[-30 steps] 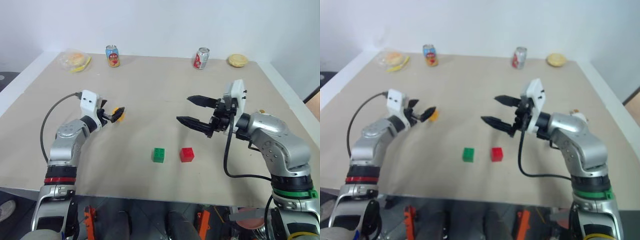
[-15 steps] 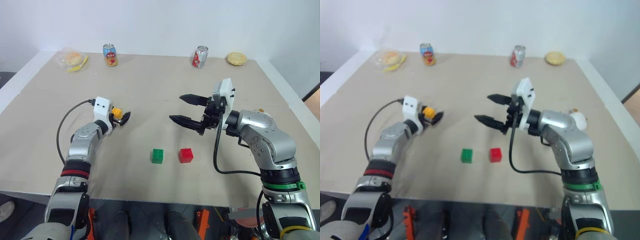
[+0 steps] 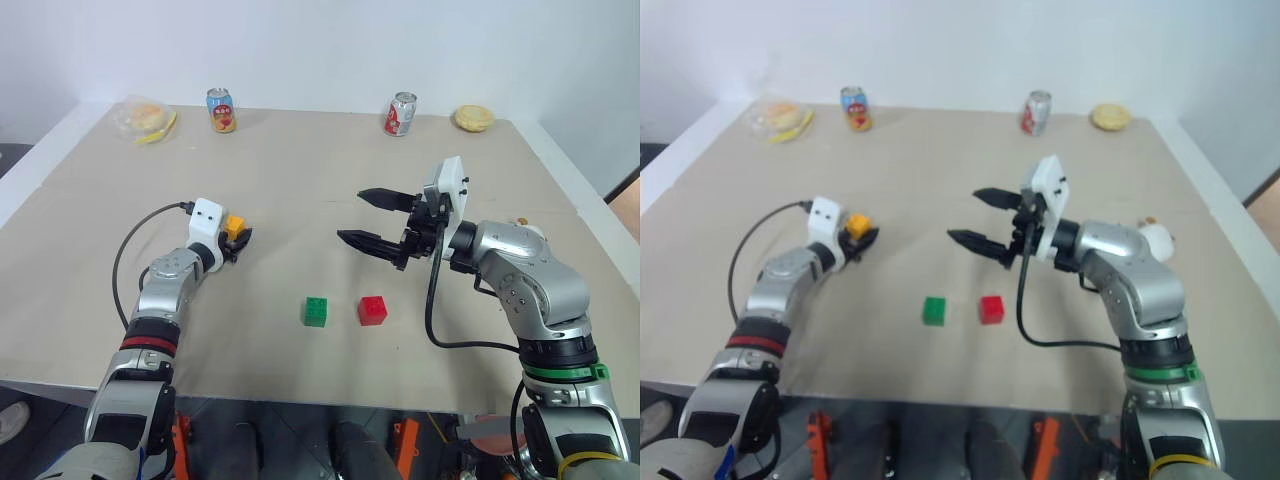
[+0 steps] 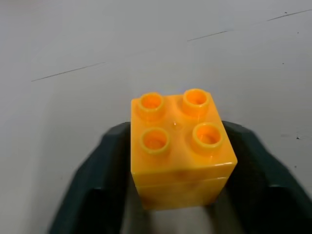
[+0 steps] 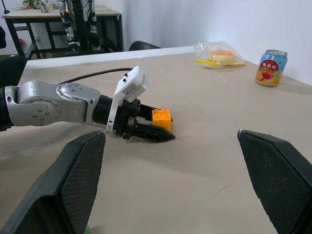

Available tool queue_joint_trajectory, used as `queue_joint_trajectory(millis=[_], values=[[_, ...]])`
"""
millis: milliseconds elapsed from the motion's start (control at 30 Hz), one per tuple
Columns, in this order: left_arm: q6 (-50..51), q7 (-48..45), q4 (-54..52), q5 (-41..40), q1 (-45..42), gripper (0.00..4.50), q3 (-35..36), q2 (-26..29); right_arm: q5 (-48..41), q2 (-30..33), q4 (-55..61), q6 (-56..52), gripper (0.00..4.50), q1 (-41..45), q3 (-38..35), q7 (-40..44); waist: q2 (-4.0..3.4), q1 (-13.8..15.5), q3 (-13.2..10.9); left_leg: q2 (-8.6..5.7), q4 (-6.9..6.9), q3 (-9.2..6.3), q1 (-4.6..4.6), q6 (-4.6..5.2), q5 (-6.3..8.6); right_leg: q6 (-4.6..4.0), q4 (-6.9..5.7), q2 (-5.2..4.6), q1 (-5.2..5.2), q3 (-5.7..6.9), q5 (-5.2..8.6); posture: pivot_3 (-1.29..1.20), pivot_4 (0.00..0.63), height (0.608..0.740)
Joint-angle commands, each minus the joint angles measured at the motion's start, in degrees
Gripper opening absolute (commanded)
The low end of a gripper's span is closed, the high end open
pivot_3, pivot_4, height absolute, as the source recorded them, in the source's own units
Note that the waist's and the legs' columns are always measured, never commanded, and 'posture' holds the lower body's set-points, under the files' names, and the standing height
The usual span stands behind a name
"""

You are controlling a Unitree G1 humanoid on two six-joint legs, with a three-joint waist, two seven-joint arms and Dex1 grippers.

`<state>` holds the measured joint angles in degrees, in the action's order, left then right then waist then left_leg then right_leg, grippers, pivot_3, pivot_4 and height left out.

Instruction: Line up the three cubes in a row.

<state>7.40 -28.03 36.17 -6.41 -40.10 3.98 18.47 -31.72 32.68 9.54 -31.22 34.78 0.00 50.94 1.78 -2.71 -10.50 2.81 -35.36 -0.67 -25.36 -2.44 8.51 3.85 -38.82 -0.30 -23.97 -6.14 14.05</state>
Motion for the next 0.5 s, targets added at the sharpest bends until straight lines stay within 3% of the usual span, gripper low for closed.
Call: queue_joint_trajectory(millis=[33,167,300,500], values=[[-1.36,-1.10,-1.05,0.55,-1.20,1.35,-0.52,1.02,-0.31,0.66,2.29,0.73,4.50,0.26,-1.48,0.20,0.00,0.00,0.00,0.00,0.00,0.00,0.00,0.00,0.00,0.00,0.00,0.00,0.00,0.00,0.00,0.00,0.150,0.733],[-2.72,-6.77,-3.24,-1.00,0.01,1.37,-0.90,2.83,-0.49,1.47,3.23,0.36,4.50,-0.18,-1.45,0.80,0.00,0.00,0.00,0.00,0.00,0.00,0.00,0.00,0.00,-0.01,0.00,0.00,-0.01,0.00,0.00,0.00,0.150,0.733],[-4.84,-30.77,-14.38,-7.90,5.68,1.37,-4.78,8.53,-2.72,4.38,5.48,-1.77,4.50,-1.36,-2.21,3.53,-0.01,-0.09,0.00,0.02,0.07,0.06,-0.01,-0.03,0.02,-0.07,0.00,-0.01,-0.07,-0.04,0.04,0.00,0.150,0.733],[-7.40,-48.71,-19.17,-10.78,9.10,1.37,-9.09,14.27,-4.15,9.78,7.57,-3.56,4.50,-3.92,-0.91,9.49,-0.01,-0.01,0.00,0.07,0.10,0.03,-0.01,-0.09,0.06,-0.26,-0.01,0.00,-0.09,0.05,0.20,0.00,0.150,0.733]])
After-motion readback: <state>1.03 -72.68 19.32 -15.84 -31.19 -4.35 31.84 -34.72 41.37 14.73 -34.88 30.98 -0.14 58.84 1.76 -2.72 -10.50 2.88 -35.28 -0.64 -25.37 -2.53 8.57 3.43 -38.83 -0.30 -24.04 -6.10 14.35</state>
